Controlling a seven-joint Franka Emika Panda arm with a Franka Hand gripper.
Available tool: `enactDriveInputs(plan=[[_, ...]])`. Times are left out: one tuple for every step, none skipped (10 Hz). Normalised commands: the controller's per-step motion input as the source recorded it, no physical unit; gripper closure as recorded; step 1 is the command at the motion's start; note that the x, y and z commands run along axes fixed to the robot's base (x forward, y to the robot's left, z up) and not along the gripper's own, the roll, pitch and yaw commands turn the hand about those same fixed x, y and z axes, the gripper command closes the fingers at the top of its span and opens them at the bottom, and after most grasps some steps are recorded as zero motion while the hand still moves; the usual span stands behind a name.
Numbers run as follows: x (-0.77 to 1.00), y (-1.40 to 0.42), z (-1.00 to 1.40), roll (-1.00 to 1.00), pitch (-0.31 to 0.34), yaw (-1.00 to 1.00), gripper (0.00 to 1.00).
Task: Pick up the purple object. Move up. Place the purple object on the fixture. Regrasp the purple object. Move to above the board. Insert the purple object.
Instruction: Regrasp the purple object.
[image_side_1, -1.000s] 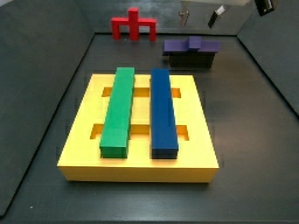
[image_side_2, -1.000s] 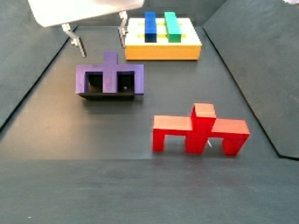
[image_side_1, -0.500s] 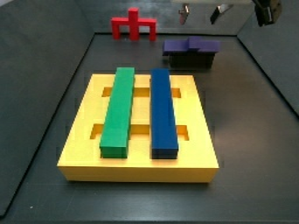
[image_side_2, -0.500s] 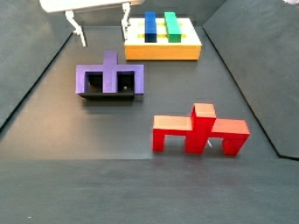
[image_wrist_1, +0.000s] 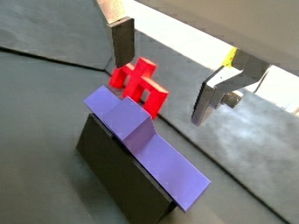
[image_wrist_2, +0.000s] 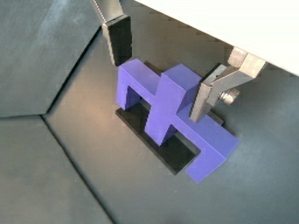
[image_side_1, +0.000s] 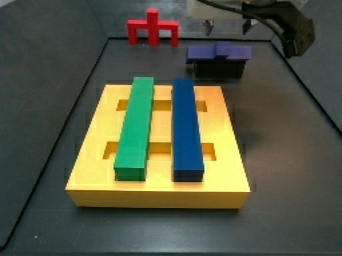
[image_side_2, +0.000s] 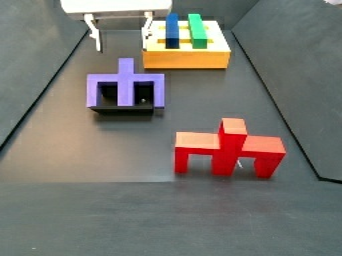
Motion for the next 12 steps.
enactDriveInputs(plan=[[-0.07,0.0,-0.35,0.65,0.077,-0.12,0.0],[-0.04,0.0,-0.43,0.61,0.071,-0.14,0.0],[-0.02,-0.01,-0.46,0.51,0.023,-0.13,0.0],[0.0,-0.02,-0.37,0.31,0.0,-0.02,0.0],[0.0,-0.03,-0.37,0.05,-0.054,-0.02,0.0],[0.0,0.0,-0.28,0.0,-0.04,-0.02,0.0],[0.0,0.0,-0.09,0.11,0.0,0.0,0.0],[0.13,0.0,-0.21,0.15,0.0,-0.12,0.0],[0.08,0.0,-0.13,0.01,0.0,-0.1,0.0],[0.0,0.0,-0.09,0.02,0.0,-0.02,0.0],[0.0,0.0,-0.08,0.02,0.0,0.0,0.0],[0.02,0.0,-0.07,0.01,0.0,0.0,0.0]])
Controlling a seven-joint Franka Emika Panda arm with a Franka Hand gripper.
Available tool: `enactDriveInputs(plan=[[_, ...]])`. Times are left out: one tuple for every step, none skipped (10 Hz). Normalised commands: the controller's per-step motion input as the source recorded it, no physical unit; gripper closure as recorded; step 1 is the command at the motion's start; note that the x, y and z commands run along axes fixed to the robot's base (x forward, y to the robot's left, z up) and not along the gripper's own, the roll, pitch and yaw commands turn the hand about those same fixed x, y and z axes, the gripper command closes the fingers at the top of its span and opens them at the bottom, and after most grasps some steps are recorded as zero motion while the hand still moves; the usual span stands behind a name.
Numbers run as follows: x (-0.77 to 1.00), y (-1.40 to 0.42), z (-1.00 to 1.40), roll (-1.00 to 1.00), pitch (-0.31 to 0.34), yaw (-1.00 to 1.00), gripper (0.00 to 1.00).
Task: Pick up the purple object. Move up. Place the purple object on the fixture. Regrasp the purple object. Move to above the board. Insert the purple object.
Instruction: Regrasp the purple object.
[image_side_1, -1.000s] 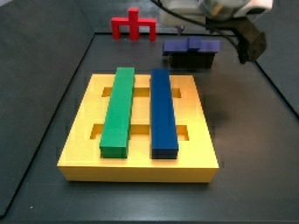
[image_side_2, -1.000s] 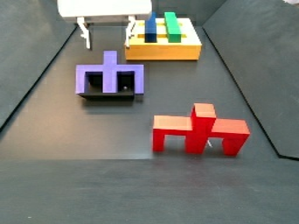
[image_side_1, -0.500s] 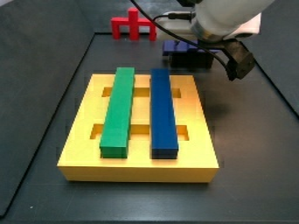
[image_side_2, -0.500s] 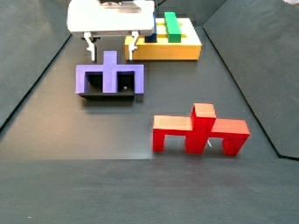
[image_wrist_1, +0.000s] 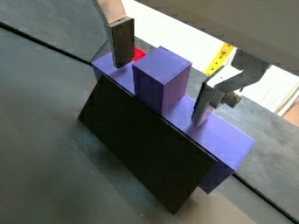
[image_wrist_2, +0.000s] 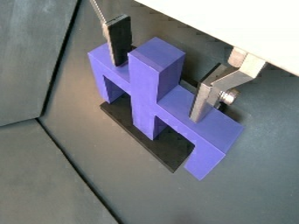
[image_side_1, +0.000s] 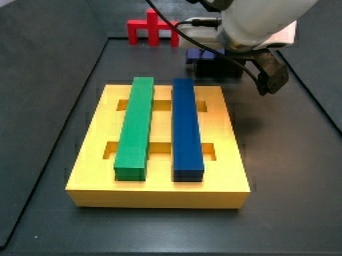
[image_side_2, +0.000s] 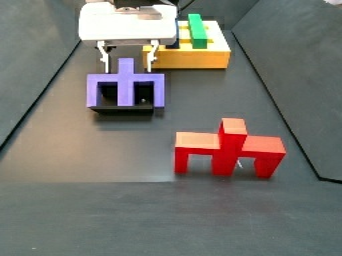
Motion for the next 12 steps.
enactDriveInputs(plan=[[0.0,0.0,-0.01,0.06,0.0,0.0,0.0],[0.0,0.0,0.0,0.0,0.0,0.0,0.0],[0.0,0.0,0.0,0.0,0.0,0.0,1.0],[0.0,0.0,0.0,0.0,0.0,0.0,1.0],[0.0,0.0,0.0,0.0,0.0,0.0,1.0],[0.0,0.0,0.0,0.0,0.0,0.0,1.0],[0.0,0.0,0.0,0.0,0.0,0.0,1.0],[0.0,0.0,0.0,0.0,0.0,0.0,1.0],[0.0,0.0,0.0,0.0,0.0,0.0,1.0],[0.0,0.0,0.0,0.0,0.0,0.0,1.0],[0.0,0.0,0.0,0.0,0.0,0.0,1.0],[0.0,0.0,0.0,0.0,0.0,0.0,1.0]])
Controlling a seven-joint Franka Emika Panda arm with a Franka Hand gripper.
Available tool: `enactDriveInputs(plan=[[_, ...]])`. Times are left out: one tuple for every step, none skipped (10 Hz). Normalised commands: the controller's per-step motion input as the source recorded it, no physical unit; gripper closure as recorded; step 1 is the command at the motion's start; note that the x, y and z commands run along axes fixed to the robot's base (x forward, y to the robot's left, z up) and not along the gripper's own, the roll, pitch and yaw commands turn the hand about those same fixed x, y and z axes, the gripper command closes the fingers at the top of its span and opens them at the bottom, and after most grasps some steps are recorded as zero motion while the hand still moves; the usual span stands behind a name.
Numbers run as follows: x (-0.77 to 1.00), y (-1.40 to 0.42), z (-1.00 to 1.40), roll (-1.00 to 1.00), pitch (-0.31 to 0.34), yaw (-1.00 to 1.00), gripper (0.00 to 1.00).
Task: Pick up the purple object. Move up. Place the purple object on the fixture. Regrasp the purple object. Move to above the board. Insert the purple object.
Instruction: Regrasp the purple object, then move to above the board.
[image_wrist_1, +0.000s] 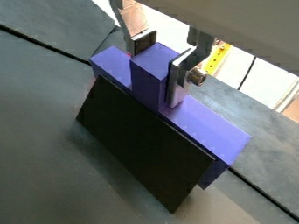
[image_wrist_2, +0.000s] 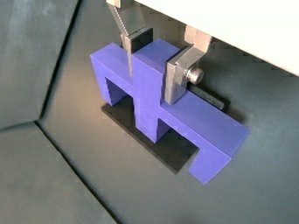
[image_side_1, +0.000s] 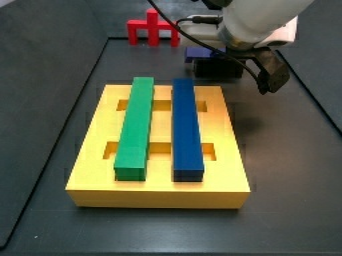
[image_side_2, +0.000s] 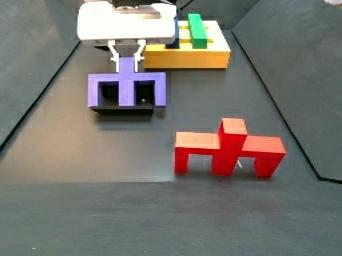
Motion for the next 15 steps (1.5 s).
enactDriveInputs(plan=[[0.0,0.0,0.0,0.0,0.0,0.0,1.0],[0.0,0.0,0.0,0.0,0.0,0.0,1.0],[0.0,0.0,0.0,0.0,0.0,0.0,1.0],[0.0,0.0,0.0,0.0,0.0,0.0,1.0],[0.0,0.0,0.0,0.0,0.0,0.0,1.0],[0.0,0.0,0.0,0.0,0.0,0.0,1.0],[0.0,0.0,1.4,0.0,0.0,0.0,1.0],[-0.03,0.01,1.4,-0.04,0.085,0.02,1.0],[-0.05,0.03,1.4,-0.13,0.084,0.01,1.0],[-0.05,0.03,1.4,-0.08,0.042,0.05,1.0],[-0.04,0.02,1.4,-0.03,0.045,0.04,1.0],[-0.04,0.01,1.4,-0.02,0.044,0.04,1.0],[-0.03,0.02,1.4,-0.01,0.034,0.04,1.0],[-0.01,-0.01,0.79,-0.01,0.046,0.03,1.0],[0.01,0.0,0.43,0.0,0.049,0.03,1.0]])
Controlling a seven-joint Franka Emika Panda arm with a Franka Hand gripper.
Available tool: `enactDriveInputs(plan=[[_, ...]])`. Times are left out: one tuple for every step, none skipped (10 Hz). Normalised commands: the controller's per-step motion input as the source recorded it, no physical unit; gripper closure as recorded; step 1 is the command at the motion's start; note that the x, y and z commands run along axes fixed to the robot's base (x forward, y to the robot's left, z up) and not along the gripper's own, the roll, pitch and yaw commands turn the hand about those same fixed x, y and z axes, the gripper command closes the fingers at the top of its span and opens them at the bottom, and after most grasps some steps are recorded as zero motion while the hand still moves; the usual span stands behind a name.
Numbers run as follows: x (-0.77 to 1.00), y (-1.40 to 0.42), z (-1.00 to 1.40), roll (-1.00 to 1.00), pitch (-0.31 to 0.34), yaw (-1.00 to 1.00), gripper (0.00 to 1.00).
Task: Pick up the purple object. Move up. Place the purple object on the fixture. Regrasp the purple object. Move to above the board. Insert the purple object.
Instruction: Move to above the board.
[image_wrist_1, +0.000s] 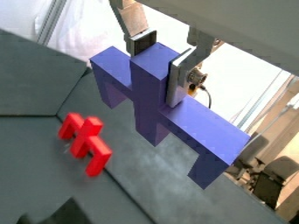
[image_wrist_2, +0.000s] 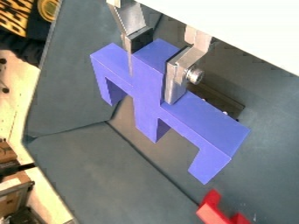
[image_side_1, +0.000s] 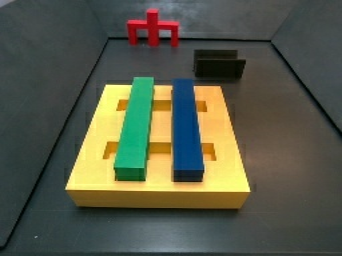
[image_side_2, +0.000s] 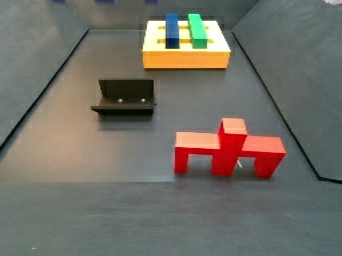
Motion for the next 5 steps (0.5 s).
enactDriveInputs(plan=[[0.03,0.0,0.27,0.01,0.055,0.03,1.0],[-0.98,-1.4,0.3,-1.0,0.104,-0.02,1.0],[-1.0,-1.4,0.29,-1.0,0.099,-0.02,1.0],[-1.07,-1.4,0.31,-1.0,0.075,-0.01,1.0],[-1.1,-1.4,0.29,-1.0,0.073,0.01,1.0]])
